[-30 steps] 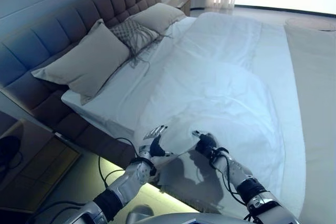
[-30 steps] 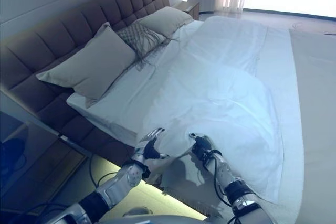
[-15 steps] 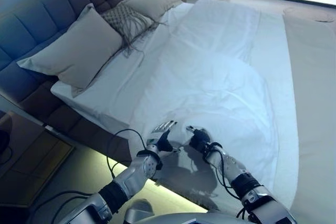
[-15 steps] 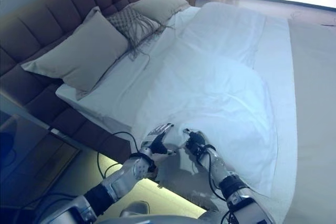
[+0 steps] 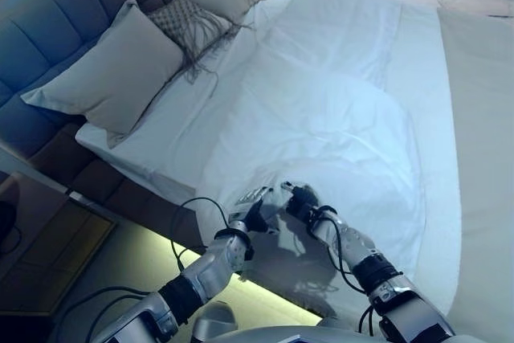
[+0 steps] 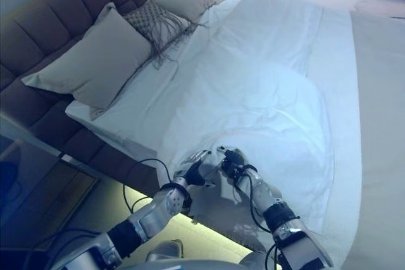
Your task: Make the bed neatly
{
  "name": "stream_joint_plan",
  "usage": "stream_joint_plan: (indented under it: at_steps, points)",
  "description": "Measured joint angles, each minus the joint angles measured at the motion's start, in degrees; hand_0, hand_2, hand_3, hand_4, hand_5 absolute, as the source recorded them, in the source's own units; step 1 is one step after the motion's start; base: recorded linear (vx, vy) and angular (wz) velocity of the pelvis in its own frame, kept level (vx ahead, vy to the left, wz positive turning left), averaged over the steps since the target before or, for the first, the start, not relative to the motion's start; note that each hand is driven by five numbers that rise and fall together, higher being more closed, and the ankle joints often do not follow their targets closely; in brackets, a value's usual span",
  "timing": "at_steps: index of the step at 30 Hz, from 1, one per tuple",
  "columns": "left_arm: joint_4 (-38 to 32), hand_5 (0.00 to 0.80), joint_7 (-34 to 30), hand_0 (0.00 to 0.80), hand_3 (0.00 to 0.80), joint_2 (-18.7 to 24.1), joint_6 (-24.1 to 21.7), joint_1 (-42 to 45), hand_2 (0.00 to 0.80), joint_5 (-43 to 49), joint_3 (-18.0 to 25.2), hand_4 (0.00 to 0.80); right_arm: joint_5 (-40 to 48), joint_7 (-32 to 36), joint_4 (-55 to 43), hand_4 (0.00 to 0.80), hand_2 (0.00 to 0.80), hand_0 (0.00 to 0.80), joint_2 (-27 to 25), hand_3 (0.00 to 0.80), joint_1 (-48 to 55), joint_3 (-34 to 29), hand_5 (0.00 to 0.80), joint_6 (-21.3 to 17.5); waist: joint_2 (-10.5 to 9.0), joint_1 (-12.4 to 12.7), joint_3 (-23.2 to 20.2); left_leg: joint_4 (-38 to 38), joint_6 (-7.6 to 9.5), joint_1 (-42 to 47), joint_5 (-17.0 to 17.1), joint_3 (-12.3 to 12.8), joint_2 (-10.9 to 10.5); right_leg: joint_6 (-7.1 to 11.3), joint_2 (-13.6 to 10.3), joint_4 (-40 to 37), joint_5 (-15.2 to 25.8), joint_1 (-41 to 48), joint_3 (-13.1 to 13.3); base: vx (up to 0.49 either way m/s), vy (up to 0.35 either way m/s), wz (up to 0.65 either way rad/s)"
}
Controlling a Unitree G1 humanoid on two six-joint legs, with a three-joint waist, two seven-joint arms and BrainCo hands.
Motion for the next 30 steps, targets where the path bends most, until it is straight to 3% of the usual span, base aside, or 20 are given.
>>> stream_joint_plan:
  at_steps: [13,14,15,16,19,21,22,23,24,30]
  points:
    - [0.0,0.0,2.7,0.0,0.0,-1.0,3.4,-1.2,0.0,0.1,0.0,0.0,0.6,-2.8,-2.0,0.8,0.8,0.8,-0.7,0.8,-1.8,1.9,0.8,0.6,0.13,-1.1,0.1,0.8,0.0,-0.2,0.0,0.1,1.1,-0.31,1.0,-0.7,0.2,-0.1,0.0,-0.025,-0.014,-0.05]
    - [0.0,0.132,2.2,0.132,0.132,-1.0,3.6,-1.2,0.132,0.3,0.0,0.132,0.6,-2.8,-2.0,0.8,0.8,0.8,-0.7,0.8,-1.8,1.9,0.8,0.6,0.13,-1.1,0.1,1.0,0.0,-0.2,0.0,0.1,1.2,-0.35,1.1,-0.8,0.2,0.0,0.0,-0.02,-0.013,-0.07]
    - [0.0,0.59,1.4,0.59,0.59,-1.1,4.1,-1.3,0.59,1.4,0.0,0.59,0.6,-2.8,-2.0,0.8,0.8,0.8,-0.7,0.8,-1.8,2.0,0.8,0.6,0.14,-1.1,0.1,1.3,0.0,-0.2,0.0,0.1,1.3,-0.44,1.2,-0.9,0.3,0.0,0.0,-0.006,-0.005,-0.1]
    - [0.0,0.8,0.7,0.8,0.8,-1.0,4.6,-1.4,0.8,2.6,0.0,0.8,0.6,-2.9,-2.0,0.8,0.8,0.8,-0.7,0.8,-1.8,2.1,0.8,0.7,0.14,-1.0,0.1,1.8,0.0,-0.3,0.0,0.0,1.4,-0.63,1.4,-1.2,0.4,0.1,0.0,0.014,0.004,-0.13]
    - [0.0,0.8,0.4,0.8,0.8,-1.0,5.9,-2.4,0.8,3.1,0.6,0.8,0.6,-3.5,-1.9,0.8,0.8,0.8,-0.6,0.8,-1.8,3.3,0.8,1.2,-0.03,-1.1,0.3,4.8,0.0,-0.8,0.0,0.0,2.1,-0.95,1.9,-2.2,0.8,1.1,0.0,0.034,0.009,-0.13]
    - [0.1,0.8,0.4,0.8,0.8,-0.5,6.7,-3.4,0.8,3.2,0.7,0.8,0.7,-3.6,-2.0,0.8,0.8,0.8,-0.2,0.8,-1.8,4.0,0.8,1.2,-0.41,-1.2,0.9,10.7,-0.12,-3.3,-0.1,-1.1,2.7,-1.28,1.6,-3.4,1.5,2.1,0.1,0.043,0.029,-0.11]
    - [0.0,0.8,0.4,0.8,0.8,-0.4,6.7,-3.7,0.8,3.2,0.7,0.8,0.8,-3.6,-2.0,0.8,0.8,0.8,-0.1,0.8,-1.7,4.0,0.8,1.3,-0.71,-1.3,1.2,10.6,-0.6,-4.3,-1.6,-1.6,2.5,-1.26,1.4,-3.6,1.6,2.2,0.2,0.044,0.062,-0.01]
    - [0.0,0.8,0.4,0.8,0.8,-0.7,6.7,-4.1,0.8,3.2,0.5,0.8,0.8,-3.6,-2.2,0.8,0.8,0.8,-0.4,0.8,-1.7,4.0,0.8,1.3,0.45,-1.8,1.0,5.6,0.74,-3.1,0.3,-1.6,2.2,-1.05,1.9,-3.3,1.6,2.0,-0.2,0.031,0.063,-0.01]
    - [0.2,0.8,0.5,0.8,0.8,-1.1,6.8,-4.5,0.8,3.1,0.5,0.8,1.0,-3.6,-2.6,0.8,0.8,0.8,-0.7,0.8,-1.8,3.9,0.8,1.3,1.45,-2.1,1.0,3.1,-0.05,-2.3,-0.2,-0.7,2.1,-0.61,1.8,-2.8,1.5,1.5,-0.3,0.036,0.073,0.05]
    - [0.5,0.8,1.5,0.8,0.8,-1.2,5.7,-4.7,0.8,1.0,0.5,0.8,1.0,-3.8,-3.6,0.8,0.8,0.8,-1.2,0.8,-1.7,4.0,0.8,2.5,1.43,-2.7,1.2,0.5,-0.2,0.4,-0.1,0.3,-1.1,1.96,-1.0,-4.5,3.2,3.6,-0.2,0.036,0.079,0.01]
